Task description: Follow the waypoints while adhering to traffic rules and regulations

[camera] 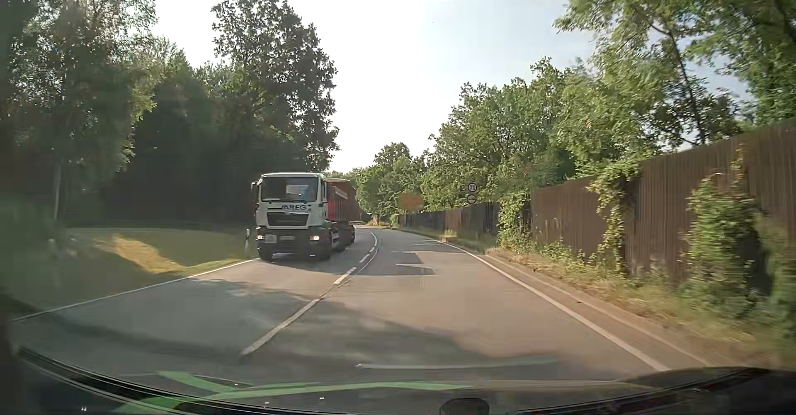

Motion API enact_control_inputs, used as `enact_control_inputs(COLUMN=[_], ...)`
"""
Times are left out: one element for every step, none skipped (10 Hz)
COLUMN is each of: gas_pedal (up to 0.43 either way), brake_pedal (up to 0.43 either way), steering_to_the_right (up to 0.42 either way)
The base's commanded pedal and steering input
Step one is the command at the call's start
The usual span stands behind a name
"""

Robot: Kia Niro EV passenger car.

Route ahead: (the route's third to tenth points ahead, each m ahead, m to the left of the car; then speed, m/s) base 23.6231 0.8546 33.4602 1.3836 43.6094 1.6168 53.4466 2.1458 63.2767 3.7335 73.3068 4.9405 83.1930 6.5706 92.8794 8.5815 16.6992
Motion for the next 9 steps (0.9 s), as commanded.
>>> enact_control_inputs(gas_pedal=[0.138,0.138,0.138,0.138,0.138,0.150,0.150,0.150,0.157], brake_pedal=[0.000,0.000,0.000,0.000,0.000,0.000,0.000,0.000,0.000], steering_to_the_right=[-0.004,-0.005,-0.008,-0.009,-0.009,-0.009,-0.010,-0.014,-0.015])
